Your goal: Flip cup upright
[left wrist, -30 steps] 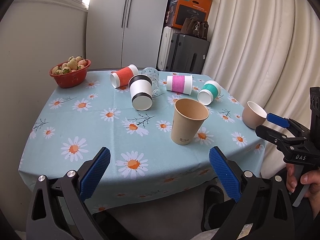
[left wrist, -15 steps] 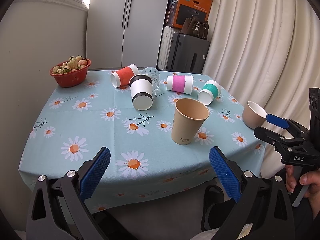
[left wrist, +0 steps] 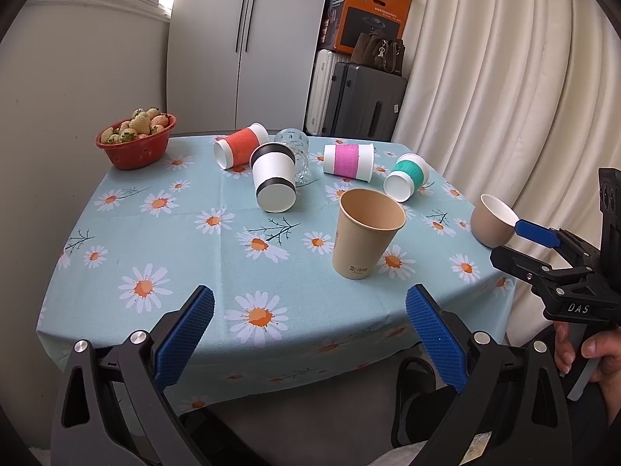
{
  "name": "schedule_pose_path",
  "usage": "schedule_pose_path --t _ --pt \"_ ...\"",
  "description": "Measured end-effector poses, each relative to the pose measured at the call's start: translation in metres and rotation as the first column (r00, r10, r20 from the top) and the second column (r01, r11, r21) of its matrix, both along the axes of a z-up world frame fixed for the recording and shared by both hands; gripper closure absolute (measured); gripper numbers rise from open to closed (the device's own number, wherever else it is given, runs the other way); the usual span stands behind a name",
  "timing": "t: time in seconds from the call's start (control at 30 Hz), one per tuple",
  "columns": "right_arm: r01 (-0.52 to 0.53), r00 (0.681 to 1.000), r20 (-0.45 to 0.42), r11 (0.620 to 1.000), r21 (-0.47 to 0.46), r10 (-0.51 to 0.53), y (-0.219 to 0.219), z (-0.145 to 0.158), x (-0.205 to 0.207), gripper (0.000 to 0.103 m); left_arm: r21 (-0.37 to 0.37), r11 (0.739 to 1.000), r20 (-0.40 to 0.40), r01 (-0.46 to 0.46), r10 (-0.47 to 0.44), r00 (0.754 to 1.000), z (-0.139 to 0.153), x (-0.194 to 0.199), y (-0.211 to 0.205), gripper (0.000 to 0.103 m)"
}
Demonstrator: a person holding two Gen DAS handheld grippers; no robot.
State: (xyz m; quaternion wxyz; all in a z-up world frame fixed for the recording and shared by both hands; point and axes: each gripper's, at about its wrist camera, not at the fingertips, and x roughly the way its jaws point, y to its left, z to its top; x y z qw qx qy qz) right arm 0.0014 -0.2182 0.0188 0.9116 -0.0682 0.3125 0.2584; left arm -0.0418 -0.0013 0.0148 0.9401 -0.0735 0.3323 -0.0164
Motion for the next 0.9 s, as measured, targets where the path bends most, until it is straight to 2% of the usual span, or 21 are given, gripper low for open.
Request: schedule_pose_path --t 0.9 --pt "-0.011 1.000 -0.011 1.000 -0.016 0.011 0.0062 -0.0040 0.0014 0.005 0.003 1.000 -0.009 -0.002 0.002 1.000 -0.0014 0.0002 0.0023 0.006"
